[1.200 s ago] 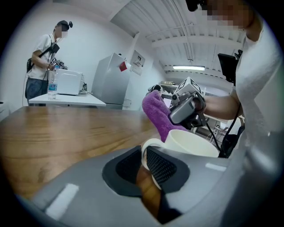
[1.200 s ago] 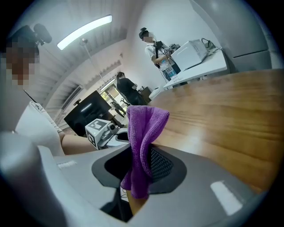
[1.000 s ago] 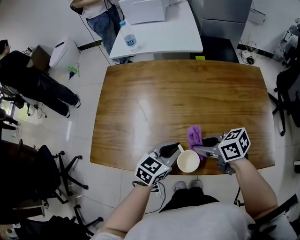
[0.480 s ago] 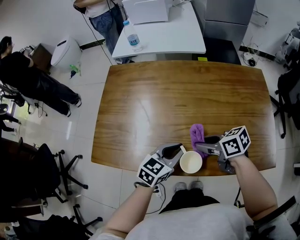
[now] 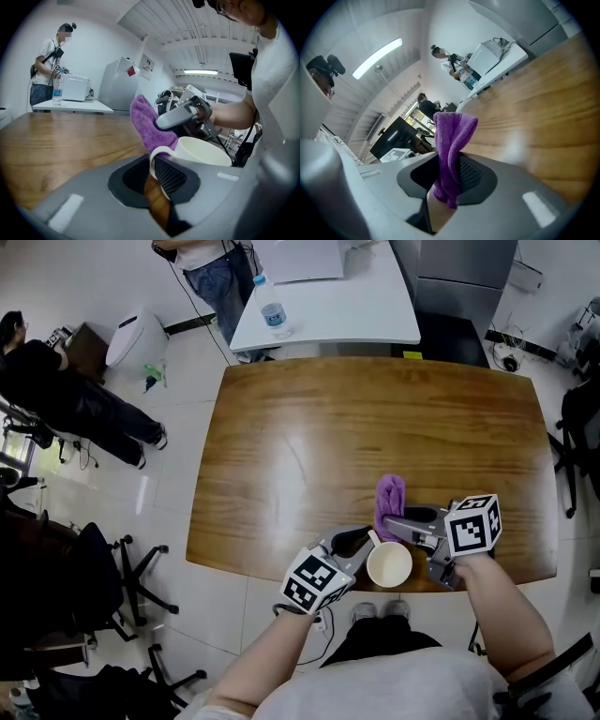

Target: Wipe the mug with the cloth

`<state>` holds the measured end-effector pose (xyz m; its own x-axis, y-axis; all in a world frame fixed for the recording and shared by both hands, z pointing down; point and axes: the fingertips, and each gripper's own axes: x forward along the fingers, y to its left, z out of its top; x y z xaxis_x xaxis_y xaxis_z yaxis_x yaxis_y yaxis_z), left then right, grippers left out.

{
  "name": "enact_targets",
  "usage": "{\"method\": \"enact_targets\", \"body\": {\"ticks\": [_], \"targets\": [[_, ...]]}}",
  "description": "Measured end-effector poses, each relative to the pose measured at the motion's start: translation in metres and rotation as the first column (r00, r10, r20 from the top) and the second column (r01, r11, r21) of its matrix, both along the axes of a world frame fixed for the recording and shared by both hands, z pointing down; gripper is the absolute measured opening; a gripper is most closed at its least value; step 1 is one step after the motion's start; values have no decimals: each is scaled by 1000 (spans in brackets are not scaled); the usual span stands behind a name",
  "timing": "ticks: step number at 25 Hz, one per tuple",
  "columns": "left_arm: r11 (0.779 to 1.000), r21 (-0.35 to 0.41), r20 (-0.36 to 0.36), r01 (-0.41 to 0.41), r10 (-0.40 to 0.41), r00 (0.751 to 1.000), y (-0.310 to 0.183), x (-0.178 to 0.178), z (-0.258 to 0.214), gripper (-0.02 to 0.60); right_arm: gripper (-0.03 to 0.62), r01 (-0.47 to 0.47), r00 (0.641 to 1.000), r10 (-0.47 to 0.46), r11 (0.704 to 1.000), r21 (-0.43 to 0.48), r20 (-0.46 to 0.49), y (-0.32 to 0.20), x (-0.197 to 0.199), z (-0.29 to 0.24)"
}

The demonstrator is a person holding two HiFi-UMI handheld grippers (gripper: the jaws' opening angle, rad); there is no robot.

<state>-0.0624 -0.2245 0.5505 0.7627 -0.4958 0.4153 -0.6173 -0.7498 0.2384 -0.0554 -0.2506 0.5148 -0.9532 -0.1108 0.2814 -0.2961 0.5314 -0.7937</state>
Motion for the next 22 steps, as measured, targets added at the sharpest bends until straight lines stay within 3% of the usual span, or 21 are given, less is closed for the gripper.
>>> {"method": "enact_targets", "body": {"ticks": [3,8,14,22], "targets": [[1000,4,0,4,-4,1000,-2,-1,0,17,106,26,996,-29,999,-39,-80,3,2,26],[1000,-12,-9,13,-13,1000,-4,-2,3,14,106,66,974,-59,997,25,-221,6,5,54],[1000,-4,-20,6,-6,1000,-3,-5,3,17,106,11,980,-6,1000,25,-198,3,6,53],[999,5,-58,-51,51,997,6,-16,1,65,106,-180,975,190,979,94,-112,-11,41,12]]}}
